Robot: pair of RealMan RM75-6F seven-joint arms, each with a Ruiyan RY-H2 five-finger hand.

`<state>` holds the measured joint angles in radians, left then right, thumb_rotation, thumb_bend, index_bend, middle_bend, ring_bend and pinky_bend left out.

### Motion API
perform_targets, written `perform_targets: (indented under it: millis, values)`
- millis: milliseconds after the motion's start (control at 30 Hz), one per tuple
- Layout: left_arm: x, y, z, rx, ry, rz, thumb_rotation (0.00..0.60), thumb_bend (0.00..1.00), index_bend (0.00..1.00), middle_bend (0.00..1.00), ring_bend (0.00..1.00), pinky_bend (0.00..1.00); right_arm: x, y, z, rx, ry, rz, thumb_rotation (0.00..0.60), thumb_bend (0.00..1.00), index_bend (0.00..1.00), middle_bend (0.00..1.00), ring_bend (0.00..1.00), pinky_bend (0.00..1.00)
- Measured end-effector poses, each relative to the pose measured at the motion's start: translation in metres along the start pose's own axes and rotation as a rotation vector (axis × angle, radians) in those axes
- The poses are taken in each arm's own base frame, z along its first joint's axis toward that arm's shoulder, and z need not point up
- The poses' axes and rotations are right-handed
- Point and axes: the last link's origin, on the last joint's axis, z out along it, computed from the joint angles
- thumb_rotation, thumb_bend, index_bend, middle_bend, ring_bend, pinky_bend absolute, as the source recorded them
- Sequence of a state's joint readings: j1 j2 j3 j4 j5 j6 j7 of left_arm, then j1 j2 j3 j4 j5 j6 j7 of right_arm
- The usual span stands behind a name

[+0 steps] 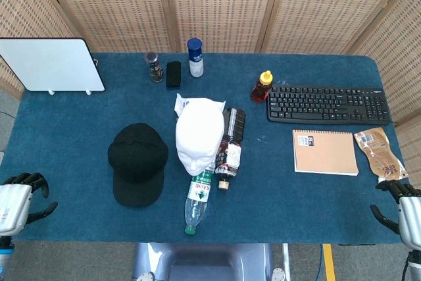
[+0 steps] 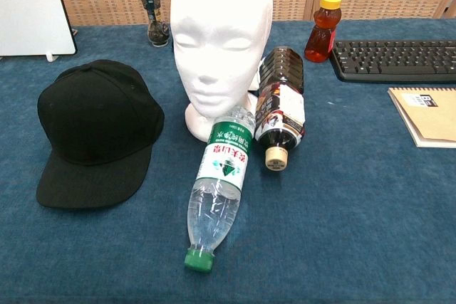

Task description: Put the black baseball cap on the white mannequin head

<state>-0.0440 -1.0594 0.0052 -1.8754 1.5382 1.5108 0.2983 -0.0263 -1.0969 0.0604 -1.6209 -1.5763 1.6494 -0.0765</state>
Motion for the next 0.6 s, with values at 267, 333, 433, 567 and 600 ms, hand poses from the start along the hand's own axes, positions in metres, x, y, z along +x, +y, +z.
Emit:
perform_targets:
  millis: [267, 333, 433, 567, 600]
  values:
    - [-0.011, 0.013, 0.0, -0.023, -0.004, 0.002, 0.6, 0.14, 0.63, 0.54, 0.49, 0.61, 0.001, 0.0, 0.0, 0.009, 0.003, -0.001, 0.6, 0.23, 0.41, 0.46, 0.5, 0.58]
    - [-0.015, 0.018, 0.001, -0.029, -0.005, 0.0, 0.6, 0.14, 0.63, 0.56, 0.53, 0.63, 0.001, 0.001, -0.002, 0.002, 0.003, 0.002, 0.6, 0.23, 0.41, 0.46, 0.5, 0.58]
    - [-0.021, 0.027, 0.003, -0.044, -0.012, -0.01, 0.6, 0.14, 0.64, 0.6, 0.56, 0.65, 0.002, 0.004, -0.005, -0.007, 0.007, 0.006, 0.6, 0.23, 0.41, 0.46, 0.5, 0.58]
    - [-0.026, 0.038, 0.007, -0.067, -0.022, -0.006, 0.6, 0.14, 0.64, 0.63, 0.58, 0.66, 0.003, 0.006, -0.009, -0.013, 0.014, 0.01, 0.6, 0.23, 0.41, 0.46, 0.5, 0.58]
    - [-0.028, 0.04, 0.008, -0.072, -0.025, -0.005, 0.6, 0.14, 0.64, 0.64, 0.58, 0.67, 0.003, 0.007, -0.009, -0.015, 0.015, 0.011, 0.6, 0.23, 0.41, 0.46, 0.5, 0.58]
